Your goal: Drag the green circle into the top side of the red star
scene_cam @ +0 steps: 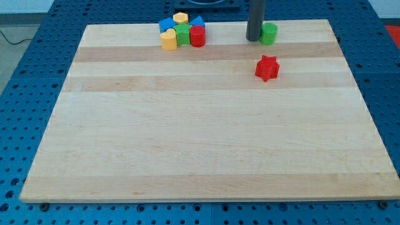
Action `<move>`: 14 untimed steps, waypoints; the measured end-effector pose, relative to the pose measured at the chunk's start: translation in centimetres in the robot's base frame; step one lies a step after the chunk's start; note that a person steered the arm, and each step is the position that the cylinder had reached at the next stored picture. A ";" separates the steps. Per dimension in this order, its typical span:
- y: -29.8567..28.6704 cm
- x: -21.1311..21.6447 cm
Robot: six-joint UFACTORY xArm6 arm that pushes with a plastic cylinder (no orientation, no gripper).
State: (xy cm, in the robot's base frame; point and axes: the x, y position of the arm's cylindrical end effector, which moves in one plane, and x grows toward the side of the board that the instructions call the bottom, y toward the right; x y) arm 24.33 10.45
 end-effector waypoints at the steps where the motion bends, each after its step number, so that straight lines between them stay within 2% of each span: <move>1: -0.2 -4.5; 2: 0.5 -5.0; 3: 2.8 -3.7; 6: 2.8 3.5; 7: 2.8 3.7; 8: 3.5 0.8; 9: 7.3 0.0; 10: 8.6 2.5; 11: 8.0 3.9; 14: 1.8 4.3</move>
